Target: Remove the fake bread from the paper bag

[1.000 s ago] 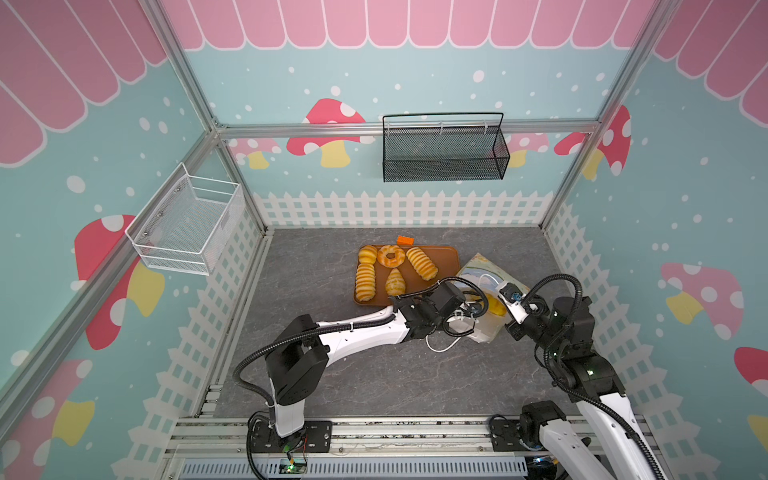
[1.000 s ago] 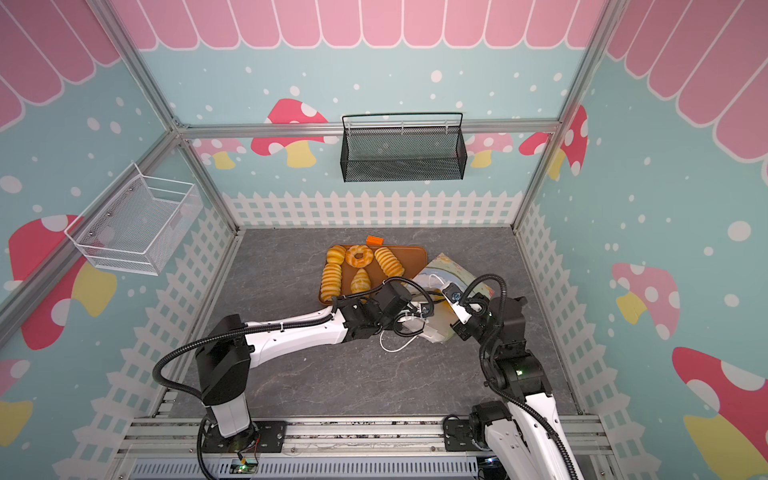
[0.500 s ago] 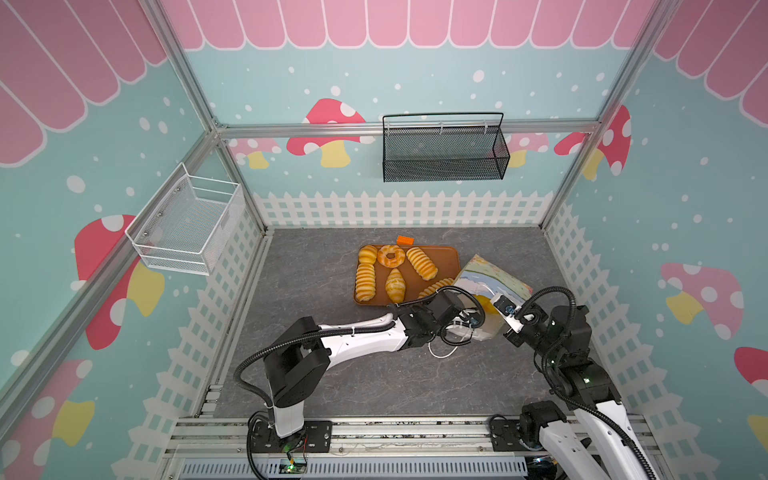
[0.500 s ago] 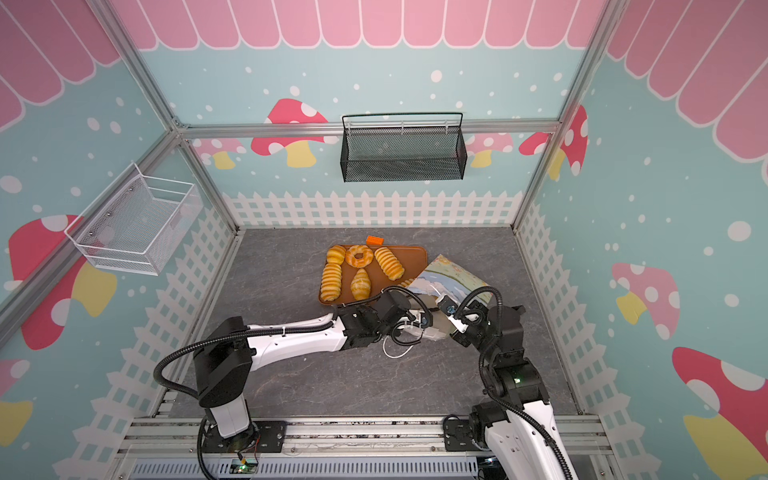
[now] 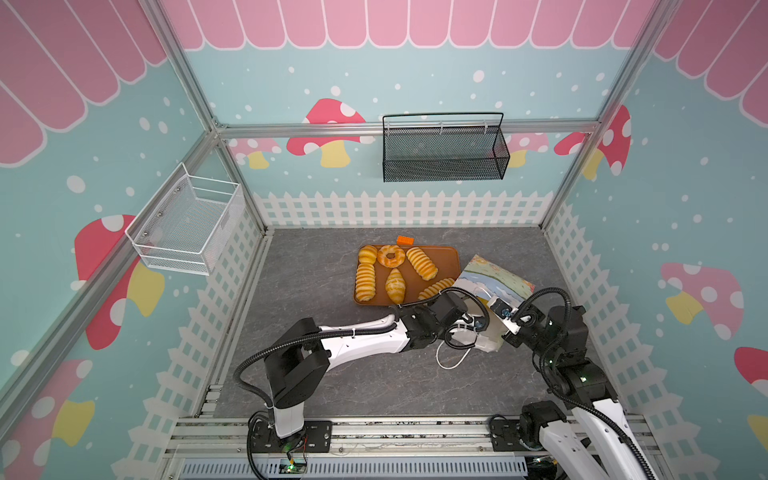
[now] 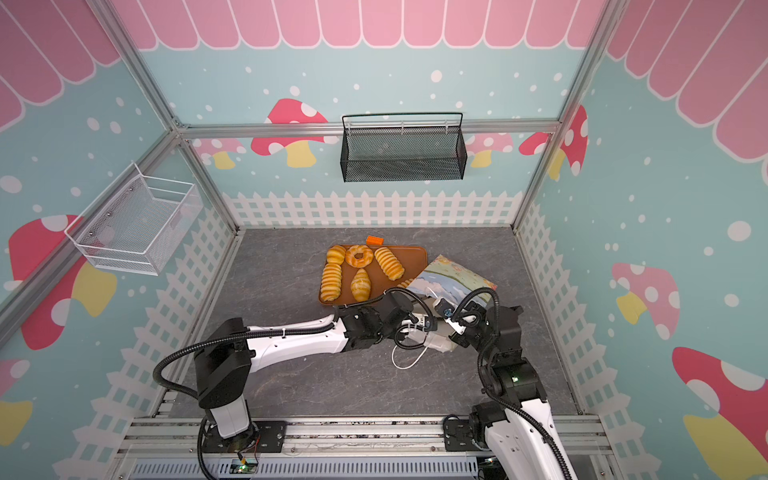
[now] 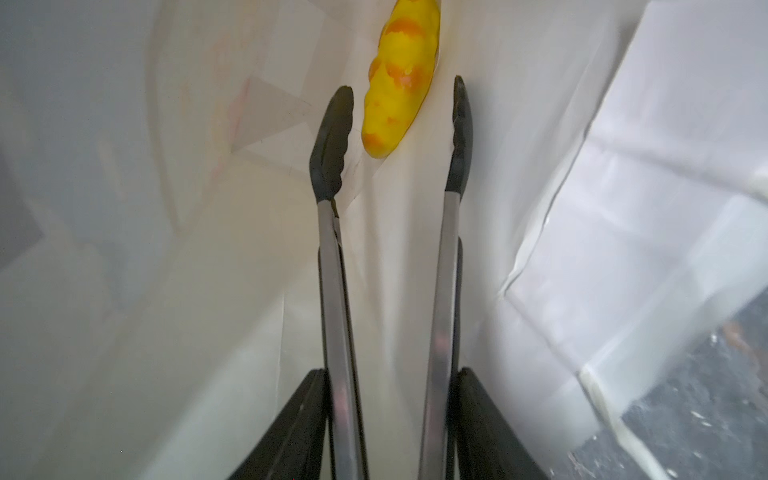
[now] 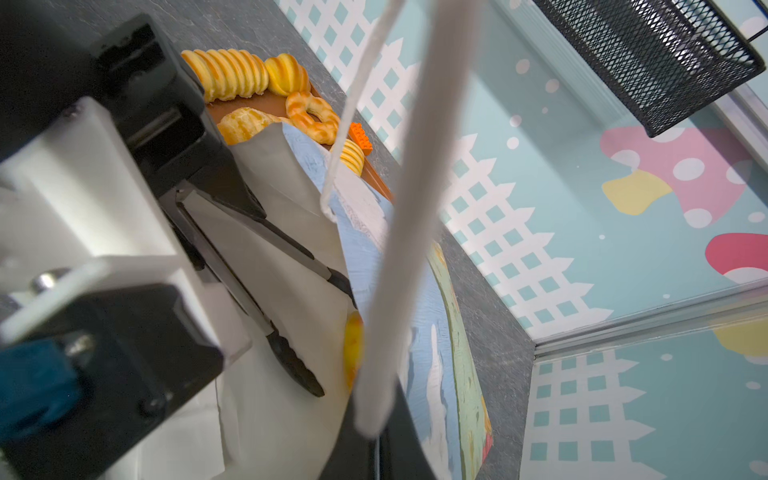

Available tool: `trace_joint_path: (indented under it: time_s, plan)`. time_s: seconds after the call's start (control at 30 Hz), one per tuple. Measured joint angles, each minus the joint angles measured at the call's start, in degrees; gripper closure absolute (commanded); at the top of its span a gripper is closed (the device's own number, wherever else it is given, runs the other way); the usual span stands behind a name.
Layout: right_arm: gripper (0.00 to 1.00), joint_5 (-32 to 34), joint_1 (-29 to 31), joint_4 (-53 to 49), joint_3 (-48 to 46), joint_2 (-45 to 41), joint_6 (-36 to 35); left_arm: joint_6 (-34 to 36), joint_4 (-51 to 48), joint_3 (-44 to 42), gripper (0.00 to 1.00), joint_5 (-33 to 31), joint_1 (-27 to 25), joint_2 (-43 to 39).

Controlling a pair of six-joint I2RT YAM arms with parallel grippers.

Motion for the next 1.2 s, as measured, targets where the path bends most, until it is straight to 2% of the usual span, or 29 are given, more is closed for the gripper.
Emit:
trace_joint_path:
  time_s: [0.47,0.9,1.03,1.2]
  plan:
    - [1.0,-0.5,-0.1,1.9,0.0,0.2,0.7,-14.4,-6.7,11.0,0.52,4.7,2.2,6.6]
    - [1.0,-0.6,-0.1,2.4,0.0,0.1,1.6,-19.1,-18.6,20.4,0.51,9.6,4.2,12.3]
    - [1.0,-1.1,-0.1,1.9,0.0,0.2,1.2,-19.7,-20.4,22.4,0.55,10.9,4.5,13.8]
    - [1.0,-0.9,-0.1,1.7,-0.1,0.2,0.9,-20.9,-21.5,22.6,0.66,13.0,4.5,14.0]
